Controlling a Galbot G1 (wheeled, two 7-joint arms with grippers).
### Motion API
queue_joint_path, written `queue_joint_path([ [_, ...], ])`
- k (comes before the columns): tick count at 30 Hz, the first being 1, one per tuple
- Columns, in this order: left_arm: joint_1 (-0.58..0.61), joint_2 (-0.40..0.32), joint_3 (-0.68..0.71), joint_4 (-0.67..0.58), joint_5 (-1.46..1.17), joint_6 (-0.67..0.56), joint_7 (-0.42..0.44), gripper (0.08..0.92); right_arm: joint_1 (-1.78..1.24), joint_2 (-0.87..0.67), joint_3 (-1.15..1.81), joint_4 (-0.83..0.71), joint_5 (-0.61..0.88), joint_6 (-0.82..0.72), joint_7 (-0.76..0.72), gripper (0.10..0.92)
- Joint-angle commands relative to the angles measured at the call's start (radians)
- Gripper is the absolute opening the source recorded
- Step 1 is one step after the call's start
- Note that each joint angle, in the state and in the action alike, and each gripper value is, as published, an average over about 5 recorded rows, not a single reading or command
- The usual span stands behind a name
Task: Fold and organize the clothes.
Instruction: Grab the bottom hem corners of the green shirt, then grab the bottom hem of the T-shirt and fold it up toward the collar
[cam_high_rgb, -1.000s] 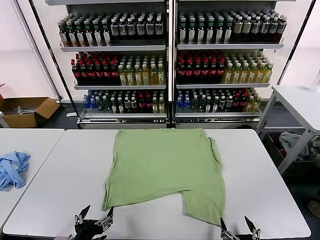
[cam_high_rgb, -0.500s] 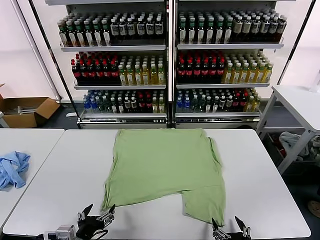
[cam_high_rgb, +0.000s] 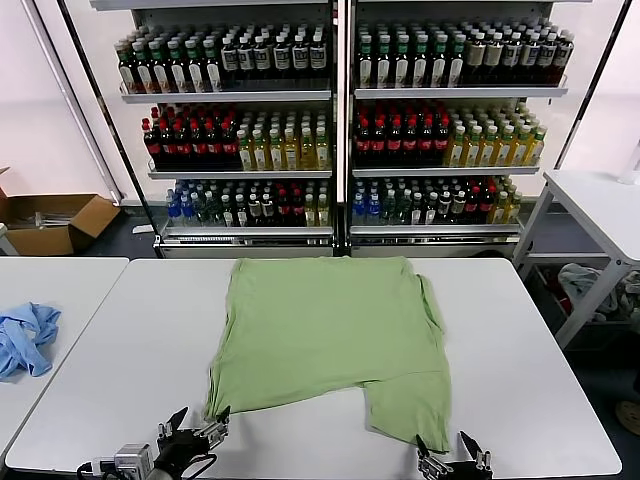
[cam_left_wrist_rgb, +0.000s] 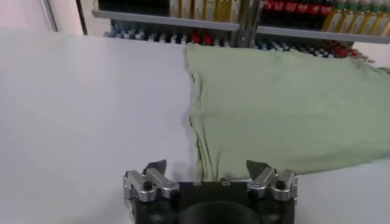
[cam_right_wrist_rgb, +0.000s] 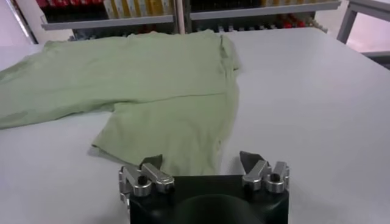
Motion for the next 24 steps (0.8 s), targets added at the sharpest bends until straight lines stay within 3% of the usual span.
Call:
queue_joint_path([
  [1, -0.009, -0.004, 0.006, 0.029, -0.007, -0.009, 0.012, 0.649, 0.013, 0.004, -0.01, -0.006, -0.006, -0.009, -0.003, 0.6],
  [17, -0.009, -0.007, 0.021, 0.019, 0.021, -0.034, 0.041, 0.19, 0.041, 0.005, 0.004, -0.009, -0.032, 0.009, -0.019, 0.144],
  [21, -0.016, -0.006, 0.021, 0.015, 0.025, -0.051, 0.039, 0.094, 0.054, 0.006, 0.016, -0.008, -0.037, 0.015, -0.024, 0.106],
  [24, -0.02, -0.003, 0.019, 0.009, 0.025, -0.066, 0.036, 0.079, 0.06, 0.004, 0.031, 0.0, -0.042, 0.019, -0.026, 0.106],
])
